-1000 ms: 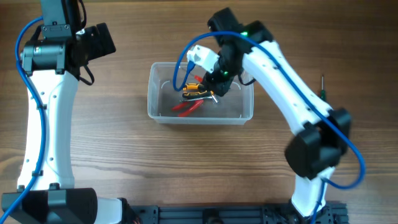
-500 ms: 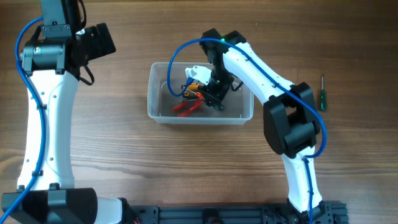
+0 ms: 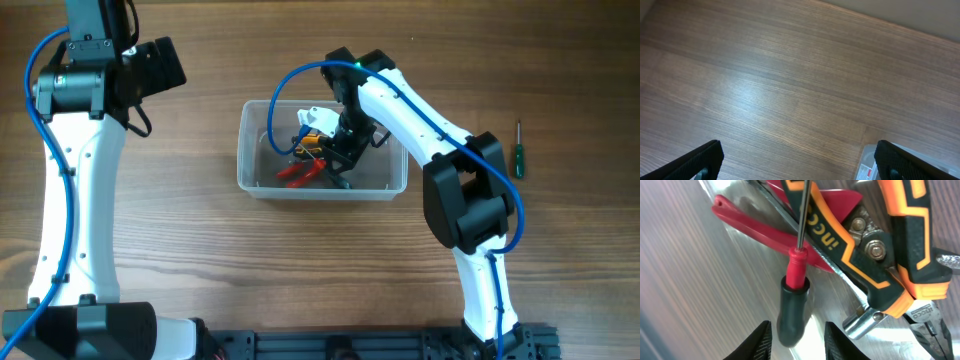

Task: Pack container
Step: 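Move the right gripper back over the green screwdriver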

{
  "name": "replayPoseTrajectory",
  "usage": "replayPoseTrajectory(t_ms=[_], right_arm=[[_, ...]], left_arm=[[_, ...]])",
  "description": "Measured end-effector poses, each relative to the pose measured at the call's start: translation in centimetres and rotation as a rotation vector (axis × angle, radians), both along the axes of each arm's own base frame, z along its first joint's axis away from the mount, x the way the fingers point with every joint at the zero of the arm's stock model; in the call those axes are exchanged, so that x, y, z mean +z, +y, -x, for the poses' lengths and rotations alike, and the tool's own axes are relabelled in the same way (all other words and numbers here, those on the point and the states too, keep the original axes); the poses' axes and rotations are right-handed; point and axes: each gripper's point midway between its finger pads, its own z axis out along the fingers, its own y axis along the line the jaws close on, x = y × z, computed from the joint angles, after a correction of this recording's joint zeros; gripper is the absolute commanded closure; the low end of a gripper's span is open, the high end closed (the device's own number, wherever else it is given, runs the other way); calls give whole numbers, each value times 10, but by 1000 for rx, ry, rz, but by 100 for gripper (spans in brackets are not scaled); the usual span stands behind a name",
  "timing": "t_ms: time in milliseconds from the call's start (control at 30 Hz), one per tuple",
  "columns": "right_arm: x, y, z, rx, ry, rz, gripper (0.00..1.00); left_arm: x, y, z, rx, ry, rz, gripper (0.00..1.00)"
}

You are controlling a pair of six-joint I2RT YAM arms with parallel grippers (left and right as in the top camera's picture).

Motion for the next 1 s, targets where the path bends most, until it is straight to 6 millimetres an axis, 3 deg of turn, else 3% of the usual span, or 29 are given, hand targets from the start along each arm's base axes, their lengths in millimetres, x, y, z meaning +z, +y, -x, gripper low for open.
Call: replayPoseTrajectory(t_ms=[167,233,300,400,500,600,767,900,1000], right_arm=[[23,5,-11,-19,-53,-34,65],[49,6,-20,-49,-112,-62,65],[92,-2,-34,-121,-216,-85,67],[155,-32,-55,-287,-381,-77,67],[218,-96,-66,-525,-529,-38,61],[248,-166,-67,-740,-592,22,59],[240,-280,-59,-1053,-541,160,58],[220,-335,-46,-1195,-466,208,57],[201,-363,-36,-1263,-408,242,56]], left_arm=[[0,0,0,0,0,0,0],[0,0,0,0,0,0,0],[0,0,0,0,0,0,0],[0,0,0,0,0,0,0],[0,0,0,0,0,0,0],[0,0,0,0,0,0,0],[0,0,0,0,0,0,0],[0,0,0,0,0,0,0],[0,0,0,0,0,0,0]])
